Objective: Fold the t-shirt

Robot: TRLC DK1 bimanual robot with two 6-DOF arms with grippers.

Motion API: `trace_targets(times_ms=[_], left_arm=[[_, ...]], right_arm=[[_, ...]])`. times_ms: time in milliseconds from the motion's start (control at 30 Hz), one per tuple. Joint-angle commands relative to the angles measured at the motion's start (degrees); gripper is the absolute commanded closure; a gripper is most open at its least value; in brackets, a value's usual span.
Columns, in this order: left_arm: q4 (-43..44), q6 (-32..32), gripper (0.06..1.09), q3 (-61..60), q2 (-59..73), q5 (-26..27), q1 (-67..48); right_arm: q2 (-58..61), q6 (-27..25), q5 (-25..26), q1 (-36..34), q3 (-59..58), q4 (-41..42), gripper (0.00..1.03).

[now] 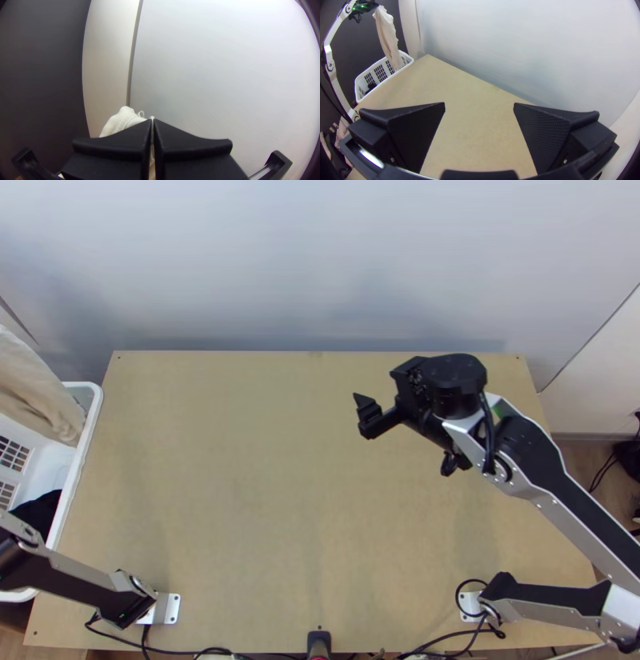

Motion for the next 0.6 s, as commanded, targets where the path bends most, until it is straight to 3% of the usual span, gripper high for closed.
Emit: trace_targets(times_ms=[0,567], left_arm=[[0.83,-0.80,1.05,-0.21,-6.53,2.92,-1.64],[1.71,-0.45,1.05,-5.57,-20.77,4.24,-21.15]], right_arm=[[-4.17,0.03,-0.02,-2.37,-5.13,1.77,0.07],[-10.68,1.08,-0.02,-8.53,-11.19,4.76,0.07]])
